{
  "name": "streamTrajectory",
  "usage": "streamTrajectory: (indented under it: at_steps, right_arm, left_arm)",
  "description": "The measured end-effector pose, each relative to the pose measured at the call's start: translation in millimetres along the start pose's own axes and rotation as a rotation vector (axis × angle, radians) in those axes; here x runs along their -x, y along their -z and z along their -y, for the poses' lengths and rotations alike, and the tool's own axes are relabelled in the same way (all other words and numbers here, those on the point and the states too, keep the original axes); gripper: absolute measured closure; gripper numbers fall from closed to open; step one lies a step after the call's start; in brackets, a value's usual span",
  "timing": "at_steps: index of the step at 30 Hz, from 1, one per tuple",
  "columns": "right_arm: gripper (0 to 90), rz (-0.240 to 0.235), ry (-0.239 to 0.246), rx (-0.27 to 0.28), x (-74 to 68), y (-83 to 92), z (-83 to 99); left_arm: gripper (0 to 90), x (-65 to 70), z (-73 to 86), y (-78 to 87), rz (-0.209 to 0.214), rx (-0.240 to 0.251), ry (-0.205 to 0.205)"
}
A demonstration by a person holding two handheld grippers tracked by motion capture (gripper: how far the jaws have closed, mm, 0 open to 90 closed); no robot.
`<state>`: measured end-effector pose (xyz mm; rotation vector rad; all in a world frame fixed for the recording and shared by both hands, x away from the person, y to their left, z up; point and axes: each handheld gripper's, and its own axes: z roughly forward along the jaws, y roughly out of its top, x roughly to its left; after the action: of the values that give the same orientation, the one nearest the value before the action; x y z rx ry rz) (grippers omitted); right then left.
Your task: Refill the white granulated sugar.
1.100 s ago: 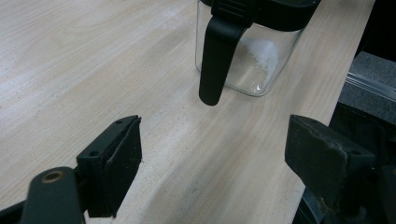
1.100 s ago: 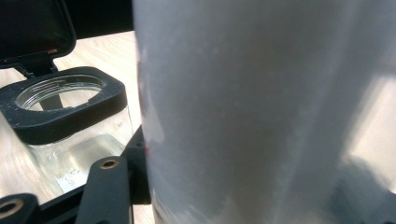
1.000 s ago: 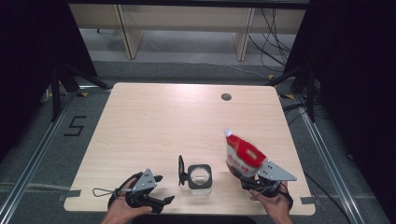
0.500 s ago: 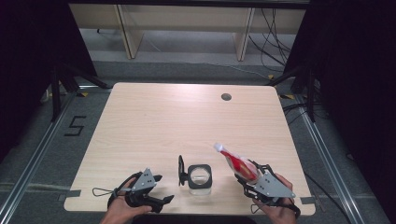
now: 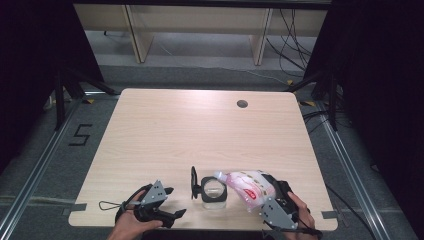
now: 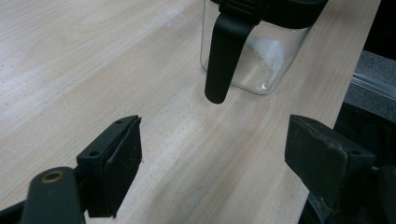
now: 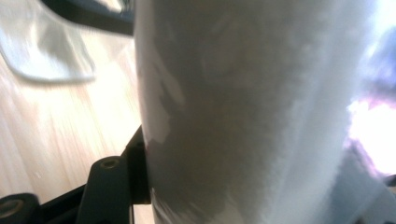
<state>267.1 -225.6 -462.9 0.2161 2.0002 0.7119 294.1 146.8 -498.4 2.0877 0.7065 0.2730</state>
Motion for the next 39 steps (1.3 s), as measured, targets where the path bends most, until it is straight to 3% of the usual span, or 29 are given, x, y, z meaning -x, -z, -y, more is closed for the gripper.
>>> streamTrajectory:
  at_steps: [1,2,4,6,9,10,11,12,13,14,15,16,19,20,22,23,24,27,28,29,30,32,33,34,35,37,39]
  right_arm:
    - [42.0,0.022,0.061,-0.03,-3.8,0.8,-2.4]
    - [42.0,0.02,0.089,-0.034,-4.1,0.7,-3.5]
    - [42.0,0.021,0.085,-0.041,-5.3,1.0,-3.6]
    - [42.1,0.03,0.124,-0.054,-7.9,0.8,-4.8]
    - [42.1,0.049,0.102,-0.074,-11.8,0.8,-6.0]
    - [42.1,0.049,0.168,-0.059,-8.9,-0.2,-6.4]
    - [42.1,0.052,0.176,-0.063,-9.0,-0.3,-6.4]
    - [42.1,0.061,0.125,-0.086,-12.2,0.5,-5.8]
    - [42.1,0.073,0.193,-0.089,-10.8,-0.2,-5.8]
    - [42.1,0.098,0.265,-0.124,-7.0,1.9,-5.3]
    - [42.2,0.113,0.292,-0.139,-7.2,2.7,-5.5]
    - [42.1,0.124,0.449,-0.117,-0.1,1.5,-8.2]
    - [42.2,0.135,0.411,-0.134,-3.5,1.6,-4.5]
    - [42.2,0.148,0.479,-0.14,-1.3,1.9,-6.5]
    - [42.2,0.163,0.41,-0.178,-7.1,3.4,-4.1]
    - [42.2,0.163,0.41,-0.178,-7.1,3.4,-4.1]
    - [42.3,0.175,0.519,-0.171,-3.4,3.2,-7.6]
    - [42.3,0.161,0.497,-0.177,-6.0,1.7,-5.0]
    - [42.3,0.179,0.549,-0.179,-5.9,1.7,-6.2]
    - [42.3,0.179,0.549,-0.179,-5.9,1.7,-6.2]
    - [42.3,0.177,0.611,-0.186,-4.5,1.5,-8.5]
    - [42.3,0.181,0.602,-0.196,-6.4,1.2,-7.4]
    - [42.3,0.189,0.558,-0.212,-9.4,1.9,-5.2]
    - [42.4,0.192,0.619,-0.205,-7.0,1.7,-7.8]
    - [42.4,0.198,0.599,-0.214,-8.6,2.1,-6.7]
    - [42.3,0.196,0.658,-0.191,-6.5,0.8,-9.7]
    - [42.3,0.197,0.633,-0.191,-8.0,-0.2,-7.4]
  left_arm:
    - [18.4,0.3,-0.1,-0.3,0.006,0.004,-0.002]
    - [18.5,0.3,-0.1,-0.3,0.006,0.004,-0.001]
    - [18.5,-0.1,-0.2,0.2,0.002,-0.001,-0.004]
    - [18.5,-0.6,-0.2,0.6,0.001,-0.001,-0.002]
    - [18.4,-1.5,-0.4,0.8,0.005,-0.001,-0.017]
    - [18.4,-0.7,-0.2,0.7,-0.001,-0.004,-0.005]
    - [18.4,-1.0,-0.2,0.8,-0.004,-0.008,-0.009]
    - [18.5,-0.6,-0.1,0.6,-0.002,-0.005,-0.006]
    - [18.5,-0.2,0.1,0.2,0.004,0.002,0.001]
    - [18.4,-1.8,-0.1,1.4,0.004,-0.013,-0.018]
    - [18.4,-1.7,-0.1,1.3,0.004,-0.01,-0.013]
    - [18.4,-1.7,-0.1,1.4,0.001,-0.01,-0.015]
    - [18.4,-1.8,-0.2,1.2,0.005,-0.012,-0.02]
    - [18.4,-0.3,0.0,0.3,0.004,0.002,0.0]
    - [18.5,-1.8,0.0,1.0,0.008,-0.01,-0.015]
    - [18.4,-1.8,0.0,1.0,0.008,-0.01,-0.015]
    - [18.4,-1.1,0.1,0.4,0.005,-0.006,-0.005]
    - [18.5,-1.4,0.1,0.7,0.007,-0.012,-0.011]
    - [18.5,-0.5,0.3,-0.1,0.004,-0.004,0.001]
    - [18.5,-0.5,0.3,-0.1,0.004,-0.004,0.001]
    - [18.5,-0.4,0.4,-0.2,0.004,-0.003,0.003]
    - [18.5,-1.3,0.3,0.2,0.0,-0.014,-0.009]
    - [18.5,-0.4,0.4,-0.4,0.002,-0.005,0.001]
    - [18.4,-0.4,0.4,-0.3,0.004,-0.005,0.0]
    - [18.5,-0.3,0.4,-0.4,0.003,-0.004,0.001]
    - [18.5,-0.2,0.4,-0.4,0.004,-0.004,0.001]
    - [18.4,-0.2,0.4,-0.3,0.004,-0.004,0.0]
